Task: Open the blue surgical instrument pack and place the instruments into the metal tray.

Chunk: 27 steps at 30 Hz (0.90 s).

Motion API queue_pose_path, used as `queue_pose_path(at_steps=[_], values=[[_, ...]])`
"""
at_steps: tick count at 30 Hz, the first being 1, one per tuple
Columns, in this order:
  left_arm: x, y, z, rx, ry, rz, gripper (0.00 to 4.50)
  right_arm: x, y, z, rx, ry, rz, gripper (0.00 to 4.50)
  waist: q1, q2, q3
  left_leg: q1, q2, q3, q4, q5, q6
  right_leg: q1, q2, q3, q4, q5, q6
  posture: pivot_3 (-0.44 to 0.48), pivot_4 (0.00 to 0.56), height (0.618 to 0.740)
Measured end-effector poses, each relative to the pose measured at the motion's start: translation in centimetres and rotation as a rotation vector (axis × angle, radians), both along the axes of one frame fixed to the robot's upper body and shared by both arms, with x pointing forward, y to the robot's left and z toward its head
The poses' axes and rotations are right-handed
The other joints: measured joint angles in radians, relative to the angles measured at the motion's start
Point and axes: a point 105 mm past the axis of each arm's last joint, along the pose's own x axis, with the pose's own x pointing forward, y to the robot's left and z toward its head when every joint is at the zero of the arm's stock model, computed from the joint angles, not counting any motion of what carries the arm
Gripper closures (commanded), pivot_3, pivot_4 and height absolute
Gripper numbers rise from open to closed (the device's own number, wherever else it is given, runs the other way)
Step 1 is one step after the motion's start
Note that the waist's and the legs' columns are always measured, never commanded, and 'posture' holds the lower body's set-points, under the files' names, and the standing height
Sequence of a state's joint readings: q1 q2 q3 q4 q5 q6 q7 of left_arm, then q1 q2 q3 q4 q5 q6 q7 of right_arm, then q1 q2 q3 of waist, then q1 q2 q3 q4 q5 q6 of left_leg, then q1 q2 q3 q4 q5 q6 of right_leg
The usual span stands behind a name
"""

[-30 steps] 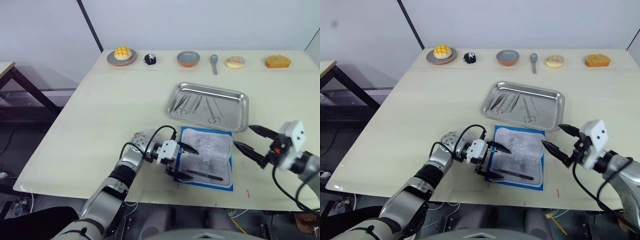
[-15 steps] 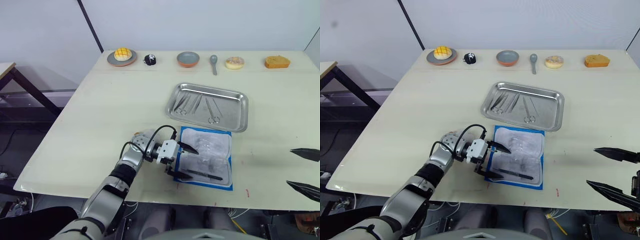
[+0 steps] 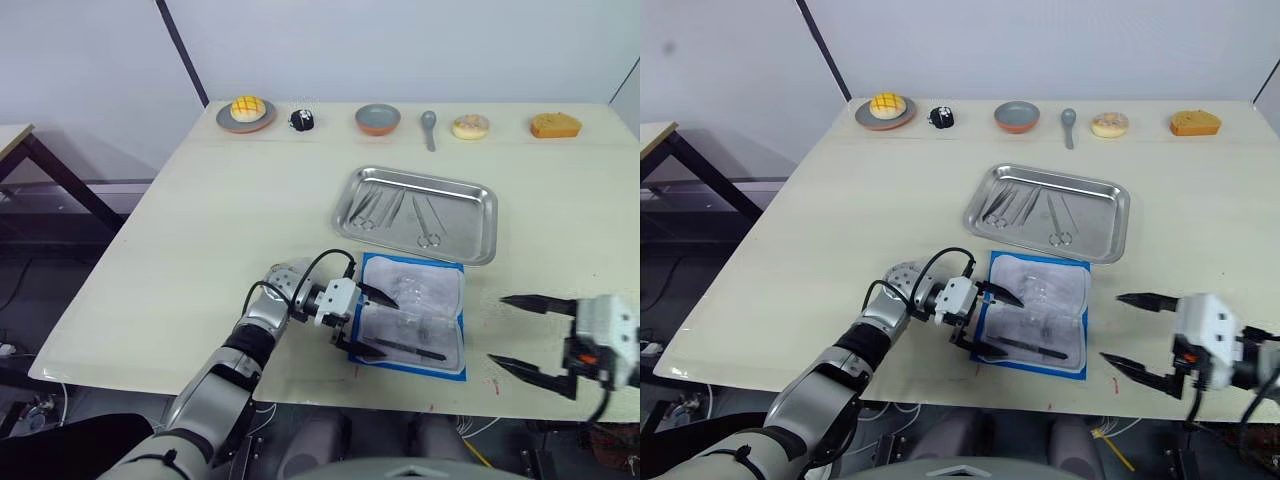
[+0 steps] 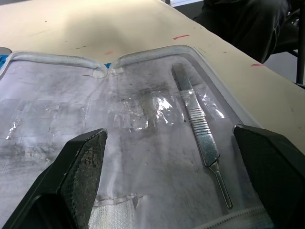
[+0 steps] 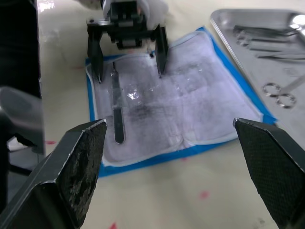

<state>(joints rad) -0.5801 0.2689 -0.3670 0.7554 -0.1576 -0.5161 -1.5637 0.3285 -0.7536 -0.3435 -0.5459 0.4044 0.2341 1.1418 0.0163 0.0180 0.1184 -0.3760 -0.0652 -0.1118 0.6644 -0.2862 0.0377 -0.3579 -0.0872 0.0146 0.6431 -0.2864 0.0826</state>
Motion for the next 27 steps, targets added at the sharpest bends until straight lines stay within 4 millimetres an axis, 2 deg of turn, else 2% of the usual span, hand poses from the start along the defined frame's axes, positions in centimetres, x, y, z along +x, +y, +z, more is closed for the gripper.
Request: queue_pose_path(at_steps=[10,13,16,21,27], values=[[0.0,0.1,0.0,0.002,0.000,0.000,0.00,1.5,3.3,-3.6,-0.071,0.049,0.067,0.04,-0.002,0.000,0.000,0.000,0.000,-0.001,0.000,0.000,0.000,0.000,0.001,-0.001,0.000,0.000,0.000,0.000,0.150,0.740],[0.0,0.2,0.0,0.003,0.003,0.003,0.00,1.9,3.6,-4.1,-0.093,0.058,0.082,0.04,-0.003,0.000,0.000,0.001,0.000,-0.001,0.000,0.000,0.000,0.000,0.001,0.000,0.000,0.000,0.000,0.000,0.150,0.740],[0.0,0.3,0.0,0.005,0.005,0.005,0.00,2.6,4.3,-5.5,-0.152,0.071,0.116,0.04,-0.004,0.000,0.000,0.001,0.000,-0.002,0.000,0.000,0.000,0.000,0.002,0.000,0.000,0.000,0.000,0.000,0.150,0.740],[0.0,0.3,0.0,0.007,0.006,0.007,0.00,3.2,5.1,-6.1,-0.183,0.068,0.158,0.04,-0.005,0.000,0.000,0.002,0.000,-0.003,0.000,0.000,0.000,0.000,0.002,0.000,0.000,0.000,-0.001,0.000,0.150,0.740],[0.0,0.4,-0.1,0.009,0.010,0.008,0.00,3.0,5.2,-6.6,-0.194,0.077,0.183,0.04,-0.005,-0.003,-0.002,0.002,0.000,-0.003,0.000,0.000,0.000,0.000,0.003,0.000,0.000,0.000,-0.001,0.000,0.150,0.740]])
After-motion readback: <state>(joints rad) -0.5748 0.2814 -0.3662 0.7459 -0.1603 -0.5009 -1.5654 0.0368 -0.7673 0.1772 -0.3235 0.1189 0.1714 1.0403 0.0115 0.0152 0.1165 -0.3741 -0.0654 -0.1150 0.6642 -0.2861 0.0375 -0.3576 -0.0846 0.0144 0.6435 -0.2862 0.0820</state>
